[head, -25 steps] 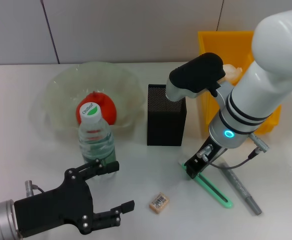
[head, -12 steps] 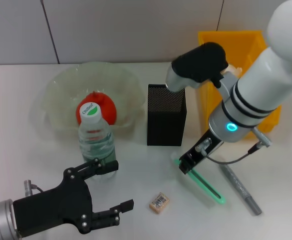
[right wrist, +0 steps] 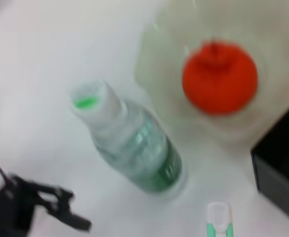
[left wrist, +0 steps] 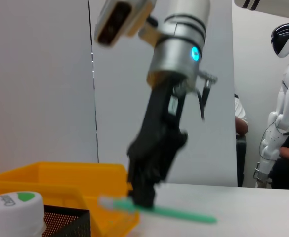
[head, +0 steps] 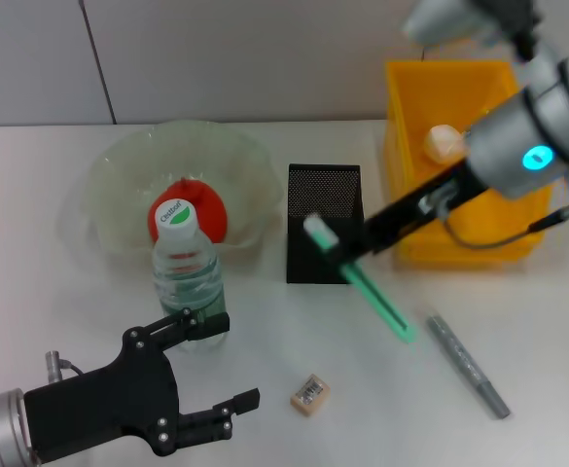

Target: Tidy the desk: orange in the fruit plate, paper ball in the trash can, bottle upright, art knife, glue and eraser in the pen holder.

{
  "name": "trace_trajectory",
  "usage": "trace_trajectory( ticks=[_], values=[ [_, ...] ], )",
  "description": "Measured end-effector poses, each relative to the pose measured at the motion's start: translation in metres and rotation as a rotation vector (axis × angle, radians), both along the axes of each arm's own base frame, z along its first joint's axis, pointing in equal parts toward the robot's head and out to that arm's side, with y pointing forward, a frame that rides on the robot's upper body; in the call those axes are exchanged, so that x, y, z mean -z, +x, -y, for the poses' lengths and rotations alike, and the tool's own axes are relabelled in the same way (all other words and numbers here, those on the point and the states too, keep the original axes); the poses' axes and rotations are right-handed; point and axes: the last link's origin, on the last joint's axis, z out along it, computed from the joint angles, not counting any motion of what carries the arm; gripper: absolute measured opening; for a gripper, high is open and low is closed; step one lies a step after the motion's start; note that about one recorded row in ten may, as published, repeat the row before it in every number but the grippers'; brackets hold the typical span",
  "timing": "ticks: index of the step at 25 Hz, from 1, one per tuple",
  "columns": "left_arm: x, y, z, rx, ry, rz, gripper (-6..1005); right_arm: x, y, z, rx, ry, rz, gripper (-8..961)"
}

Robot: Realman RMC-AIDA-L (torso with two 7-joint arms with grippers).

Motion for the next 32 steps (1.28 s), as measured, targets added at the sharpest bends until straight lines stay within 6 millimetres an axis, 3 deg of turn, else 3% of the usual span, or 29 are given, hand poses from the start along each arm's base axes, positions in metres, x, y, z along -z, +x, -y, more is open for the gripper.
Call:
trace_trajectory(
  ticks=[1, 2, 6, 9, 20, 32],
  values=[
    [0.0, 0.0, 0.0, 0.0, 0.0, 0.0, 815, -0.017, -0.001, -0.002, -0.022, 0.043, -0.047, 176],
    [0.0, 0.0, 0.0, -0.001, 0.0, 0.0, 815, -0.017, -0.001, -0.002, -0.022, 0.043, -0.047, 176],
    [0.0, 0.0, 0.0, -0.004, -0.005, 0.003, 815, -0.047, 0.0, -0.009, -0.115, 0.176, -0.142, 177],
    [0.0, 0.001, 0.0, -0.006, -0.007, 0.005, 815, -0.051, 0.0, -0.013, -0.156, 0.23, -0.185, 179],
    [0.0, 0.0, 0.001, -0.01, -0.009, 0.007, 815, -0.041, 0.002, -0.029, -0.344, 0.365, -0.397, 183],
    [0.0, -0.002, 0.002, -0.017, -0.009, 0.005, 815, -0.021, 0.043, -0.031, -0.41, 0.445, -0.484, 187]
  ],
)
